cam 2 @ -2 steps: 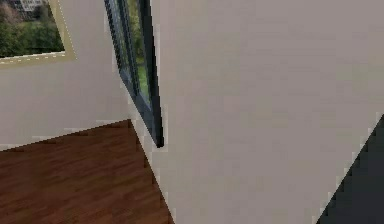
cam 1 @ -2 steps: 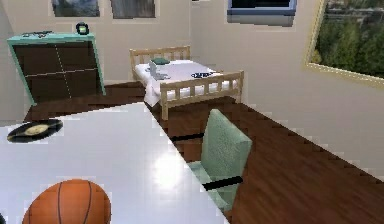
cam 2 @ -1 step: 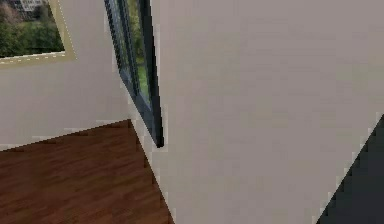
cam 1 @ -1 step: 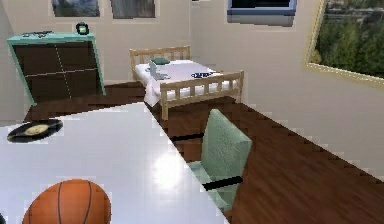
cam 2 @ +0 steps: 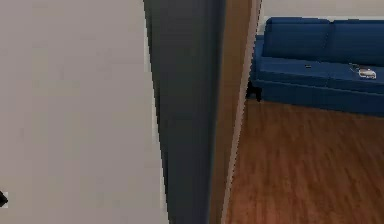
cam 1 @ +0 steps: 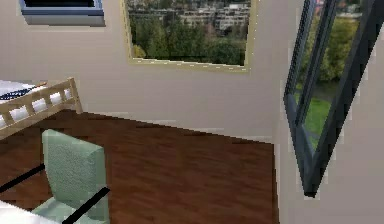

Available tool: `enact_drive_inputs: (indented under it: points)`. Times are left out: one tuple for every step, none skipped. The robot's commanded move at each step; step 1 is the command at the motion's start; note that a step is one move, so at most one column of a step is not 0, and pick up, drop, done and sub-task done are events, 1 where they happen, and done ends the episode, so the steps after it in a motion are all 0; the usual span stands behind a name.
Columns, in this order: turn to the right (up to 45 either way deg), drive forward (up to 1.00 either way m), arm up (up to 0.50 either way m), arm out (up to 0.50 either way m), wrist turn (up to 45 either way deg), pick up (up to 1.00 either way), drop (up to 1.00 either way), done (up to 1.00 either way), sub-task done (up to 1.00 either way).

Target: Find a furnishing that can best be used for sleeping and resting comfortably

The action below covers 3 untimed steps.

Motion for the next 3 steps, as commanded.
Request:
enact_drive_inputs:
  points:
    - [15.0, 0.0, 0.0, 0.0, 0.0, 0.0, 0.0, 0.0, 0.0]
    - [0.0, 0.45, 0.0, 0.0, 0.0, 0.0, 0.0, 0.0, 0.0]
    - [-30.0, 0.0, 0.0, 0.0, 0.0, 0.0, 0.0, 0.0, 0.0]
